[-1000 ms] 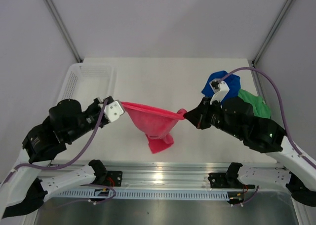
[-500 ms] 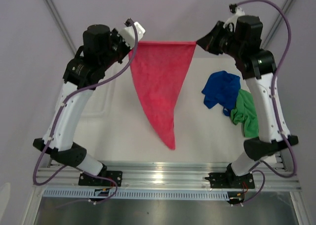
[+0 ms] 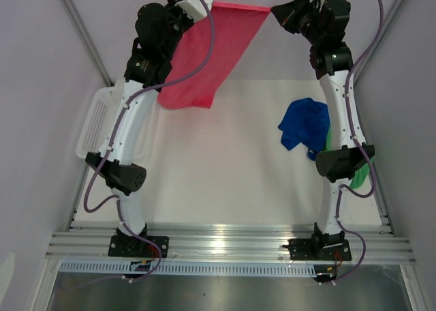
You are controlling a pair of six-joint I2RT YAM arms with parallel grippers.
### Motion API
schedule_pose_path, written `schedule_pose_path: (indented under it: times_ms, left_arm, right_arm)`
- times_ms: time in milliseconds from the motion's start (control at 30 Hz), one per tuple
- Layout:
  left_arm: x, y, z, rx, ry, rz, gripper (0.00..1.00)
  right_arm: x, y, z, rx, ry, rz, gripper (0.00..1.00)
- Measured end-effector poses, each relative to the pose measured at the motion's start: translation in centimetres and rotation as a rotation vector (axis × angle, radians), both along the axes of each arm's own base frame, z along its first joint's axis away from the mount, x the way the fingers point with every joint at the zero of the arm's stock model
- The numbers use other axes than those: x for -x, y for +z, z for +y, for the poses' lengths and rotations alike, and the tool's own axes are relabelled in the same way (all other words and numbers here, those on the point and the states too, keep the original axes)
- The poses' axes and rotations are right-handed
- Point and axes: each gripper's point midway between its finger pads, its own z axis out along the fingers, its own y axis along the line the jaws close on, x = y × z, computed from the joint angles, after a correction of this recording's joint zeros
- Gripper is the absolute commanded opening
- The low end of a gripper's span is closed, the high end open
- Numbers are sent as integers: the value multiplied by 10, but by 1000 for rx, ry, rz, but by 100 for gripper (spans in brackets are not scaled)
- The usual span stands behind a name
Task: Roll the towels
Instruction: Flatten the towel
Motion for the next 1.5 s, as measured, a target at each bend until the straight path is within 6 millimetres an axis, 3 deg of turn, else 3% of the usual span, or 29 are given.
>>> schedule_pose_path:
  times_ms: [133,233,367,433,533,733,833,900,1067,1133,1233,1500]
  left_arm:
    - [-1,10,-2,3,-17,-47,1]
    - [-1,11,-3,6,-34,-53,1]
    - [6,-13,-6,-20,-79,20,1]
    - [20,-39,-9,-53,-127,101,1]
    - [58,-100,-9,-113,-212,262,1]
    - [161,-225,17,-210,-321,506,1]
    - [205,-278,26,-237,-376,607,1]
    - [229,-313,28,-249,-415,682,1]
    - [281,-419,46,-294,-439,938,1]
    - [300,-452,62,-321,-405,1045,1]
    - [318,-471,73,-347,-395,1112,1]
    - [343,-487,82,-373,-411,1163,7]
  right_arm:
    - [8,28,-8,6,-16,-97,0]
    - [16,36,-11,29,-20,-120,0]
    - [33,9,-14,101,-11,-52,0]
    - [49,-21,-18,149,-8,11,0]
    - [87,-73,-17,217,12,106,0]
    - [213,-174,9,339,103,232,0]
    - [262,-224,20,364,147,293,0]
    - [292,-272,23,366,171,377,0]
    - [347,-389,18,427,159,665,0]
    - [364,-420,9,473,127,744,0]
    - [384,-445,6,517,111,814,0]
    - [391,-449,12,528,89,820,0]
